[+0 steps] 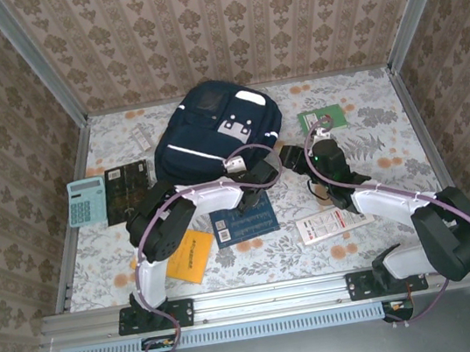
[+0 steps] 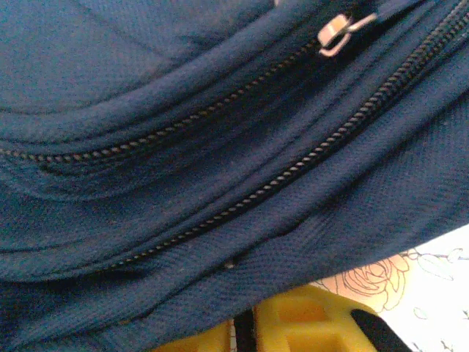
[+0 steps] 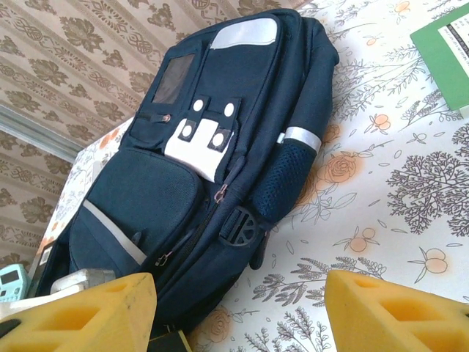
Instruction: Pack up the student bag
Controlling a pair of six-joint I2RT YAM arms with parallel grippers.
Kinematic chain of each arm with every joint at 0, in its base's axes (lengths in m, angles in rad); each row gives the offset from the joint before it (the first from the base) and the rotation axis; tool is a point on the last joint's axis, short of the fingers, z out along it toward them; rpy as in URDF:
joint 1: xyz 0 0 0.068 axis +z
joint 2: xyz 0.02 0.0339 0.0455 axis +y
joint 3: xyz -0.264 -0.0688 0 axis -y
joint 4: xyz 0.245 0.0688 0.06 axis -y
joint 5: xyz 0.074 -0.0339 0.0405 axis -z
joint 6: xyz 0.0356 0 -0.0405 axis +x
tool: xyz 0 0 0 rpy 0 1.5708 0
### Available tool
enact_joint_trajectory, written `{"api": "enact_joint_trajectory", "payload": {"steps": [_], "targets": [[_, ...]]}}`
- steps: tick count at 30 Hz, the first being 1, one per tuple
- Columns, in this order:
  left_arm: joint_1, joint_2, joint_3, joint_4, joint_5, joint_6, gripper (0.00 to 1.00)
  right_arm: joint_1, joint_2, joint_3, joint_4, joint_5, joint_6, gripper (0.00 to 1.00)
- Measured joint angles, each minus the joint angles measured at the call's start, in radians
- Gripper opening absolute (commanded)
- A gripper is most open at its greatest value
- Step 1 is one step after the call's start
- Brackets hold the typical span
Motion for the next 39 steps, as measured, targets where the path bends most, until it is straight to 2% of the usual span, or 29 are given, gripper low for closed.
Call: {"api": "enact_joint_trajectory", "payload": {"steps": [8,18,27,29,32,33,36,37,39], "targets": [[-0.003,-0.044,-0.054,0.032,-0.004,0.042,0.0,0.0,0.039,0.008,0.002,-0.061,0.009,0.63],[-0.017,-0.22,-0.175,0.139,0.061,0.193,0.0,0.048,0.265,0.133,0.006,-0.197,0.089,0.63],[-0.017,-0.249,-0.203,0.206,0.151,0.286,0.0,0.098,0.457,0.256,0.02,-0.252,0.184,0.59],[-0.017,-0.251,-0.204,0.21,0.161,0.297,0.0,0.1,0.475,0.288,0.0,-0.252,0.193,0.55],[-0.017,-0.26,-0.214,0.217,0.169,0.307,0.0,0.103,0.489,0.328,-0.014,-0.249,0.201,0.43],[-0.017,-0.264,-0.219,0.219,0.171,0.308,0.0,0.102,0.493,0.34,-0.024,-0.248,0.204,0.36],[-0.017,-0.278,-0.233,0.219,0.172,0.311,0.0,0.102,0.501,0.361,-0.045,-0.24,0.202,0.03],[-0.017,-0.285,-0.238,0.219,0.172,0.311,0.0,0.1,0.502,0.362,-0.051,-0.238,0.203,0.0],[-0.016,-0.306,-0.251,0.216,0.171,0.311,0.0,0.097,0.502,0.362,-0.062,-0.236,0.203,0.0]]}}
